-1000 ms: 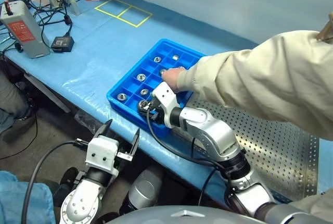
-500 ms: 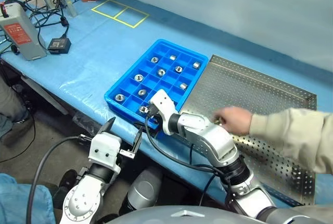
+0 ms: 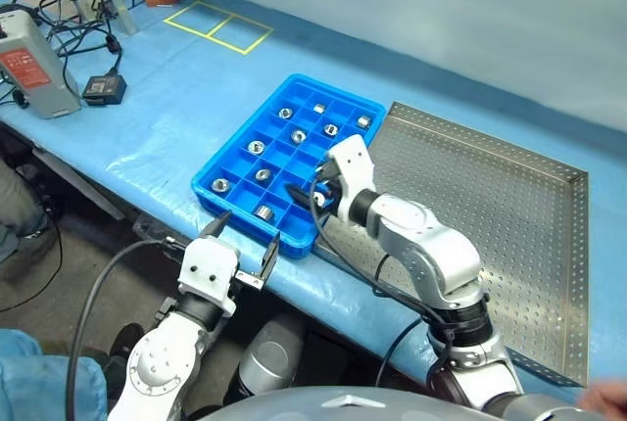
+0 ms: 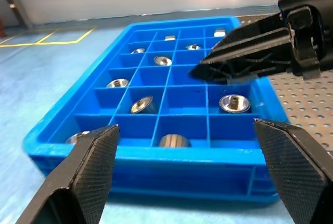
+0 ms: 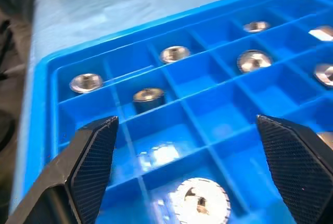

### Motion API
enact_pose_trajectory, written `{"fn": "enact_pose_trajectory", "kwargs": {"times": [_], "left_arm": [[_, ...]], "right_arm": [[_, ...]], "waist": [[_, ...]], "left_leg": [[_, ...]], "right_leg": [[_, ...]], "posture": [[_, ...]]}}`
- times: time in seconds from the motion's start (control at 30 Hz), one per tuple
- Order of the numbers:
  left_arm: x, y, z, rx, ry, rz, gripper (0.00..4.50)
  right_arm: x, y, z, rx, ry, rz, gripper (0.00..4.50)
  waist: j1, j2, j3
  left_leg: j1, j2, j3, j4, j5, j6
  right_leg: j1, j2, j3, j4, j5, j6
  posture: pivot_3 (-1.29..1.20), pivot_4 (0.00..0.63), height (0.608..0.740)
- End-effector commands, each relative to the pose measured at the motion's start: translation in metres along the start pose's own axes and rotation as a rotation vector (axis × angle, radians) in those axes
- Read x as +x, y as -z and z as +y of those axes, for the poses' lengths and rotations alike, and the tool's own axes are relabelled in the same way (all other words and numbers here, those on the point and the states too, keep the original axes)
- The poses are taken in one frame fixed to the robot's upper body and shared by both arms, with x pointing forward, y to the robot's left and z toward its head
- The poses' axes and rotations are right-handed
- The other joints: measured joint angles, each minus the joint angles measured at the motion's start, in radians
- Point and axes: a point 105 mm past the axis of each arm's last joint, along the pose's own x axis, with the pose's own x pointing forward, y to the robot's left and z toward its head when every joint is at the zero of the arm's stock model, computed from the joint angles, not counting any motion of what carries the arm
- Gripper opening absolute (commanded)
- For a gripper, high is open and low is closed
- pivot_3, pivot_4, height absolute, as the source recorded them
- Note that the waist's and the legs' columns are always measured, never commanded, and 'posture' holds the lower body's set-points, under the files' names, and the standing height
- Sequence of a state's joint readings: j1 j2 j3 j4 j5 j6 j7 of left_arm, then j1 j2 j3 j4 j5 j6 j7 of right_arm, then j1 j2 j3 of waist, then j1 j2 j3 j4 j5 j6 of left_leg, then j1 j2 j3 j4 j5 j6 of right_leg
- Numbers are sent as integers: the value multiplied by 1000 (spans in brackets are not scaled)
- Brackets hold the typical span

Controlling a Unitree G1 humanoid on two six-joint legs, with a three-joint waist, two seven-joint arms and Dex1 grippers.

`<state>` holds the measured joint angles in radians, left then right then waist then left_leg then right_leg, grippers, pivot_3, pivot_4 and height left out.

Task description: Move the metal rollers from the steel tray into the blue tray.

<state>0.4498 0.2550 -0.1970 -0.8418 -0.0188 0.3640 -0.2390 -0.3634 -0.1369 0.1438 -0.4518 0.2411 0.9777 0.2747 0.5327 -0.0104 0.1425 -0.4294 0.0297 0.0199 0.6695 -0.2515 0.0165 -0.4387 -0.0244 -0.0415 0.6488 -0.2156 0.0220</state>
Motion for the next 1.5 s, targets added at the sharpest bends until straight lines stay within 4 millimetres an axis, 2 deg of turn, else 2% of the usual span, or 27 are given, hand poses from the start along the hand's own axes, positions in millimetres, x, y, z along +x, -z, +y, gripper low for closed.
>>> {"fn": "enact_pose_trajectory", "kwargs": {"times": [0.03,0.17,0.27,0.5,0.57,0.67,0.77,0.93,1.17,1.4,1.5], "left_arm": [[6,-7,-6,-15,62,-24,4500],[16,-7,-10,-24,123,-18,4500],[21,-5,-17,-89,194,13,4500],[27,-8,-22,-97,272,19,4500],[28,-8,-23,-99,282,21,4500],[29,-8,-24,-101,293,25,4500],[30,-7,-25,-100,296,27,4500],[31,-6,-23,-85,283,37,4500],[30,-3,-15,-66,204,39,4500],[26,-1,-12,-64,185,49,4500],[26,-1,-12,-65,181,48,4500]], "right_arm": [[-17,-12,-21,-3,117,-45,4459],[-30,-3,-38,14,224,-7,4459],[-34,9,-41,42,269,36,4459],[-33,48,-32,105,304,136,4459],[-31,53,-28,121,300,147,4459],[-26,50,-22,133,276,130,4459],[-23,42,-19,142,264,94,4459],[-18,33,-17,148,244,54,4459],[-6,37,1,146,161,67,4459],[9,41,12,154,106,71,4459],[18,54,16,147,89,104,4459]], "waist": [[-25,1,-1],[-102,3,-2],[-173,4,-2],[-344,4,-2],[-388,5,-1],[-437,5,-1],[-460,5,0],[-465,5,0],[-462,5,0],[-458,5,1],[-458,5,1]], "left_leg": [[0,0,0,0,0,0],[0,0,0,1,0,0],[1,0,-2,3,0,1],[7,-1,-6,6,0,2],[12,0,-8,6,0,2],[17,0,-9,6,0,2],[20,0,-9,6,0,2],[21,0,-12,6,0,2],[20,0,-11,6,0,2],[20,2,-12,5,0,2],[18,3,-12,5,0,2]], "right_leg": [[0,0,0,0,0,0],[2,0,0,1,0,0],[4,0,0,1,0,0],[12,1,1,1,-1,-2],[15,0,2,2,-3,-6],[19,0,4,5,-4,-8],[20,0,4,10,-6,-11],[20,2,3,12,-8,-13],[19,-1,4,12,-8,-12],[19,-1,4,11,-8,-12],[17,-1,4,11,-8,-12]], "posture": [[301,150,740],[253,150,740],[223,150,740],[184,150,740],[184,150,740],[179,150,740],[186,150,740],[200,150,740],[231,150,740],[255,150,740],[257,150,740]]}}
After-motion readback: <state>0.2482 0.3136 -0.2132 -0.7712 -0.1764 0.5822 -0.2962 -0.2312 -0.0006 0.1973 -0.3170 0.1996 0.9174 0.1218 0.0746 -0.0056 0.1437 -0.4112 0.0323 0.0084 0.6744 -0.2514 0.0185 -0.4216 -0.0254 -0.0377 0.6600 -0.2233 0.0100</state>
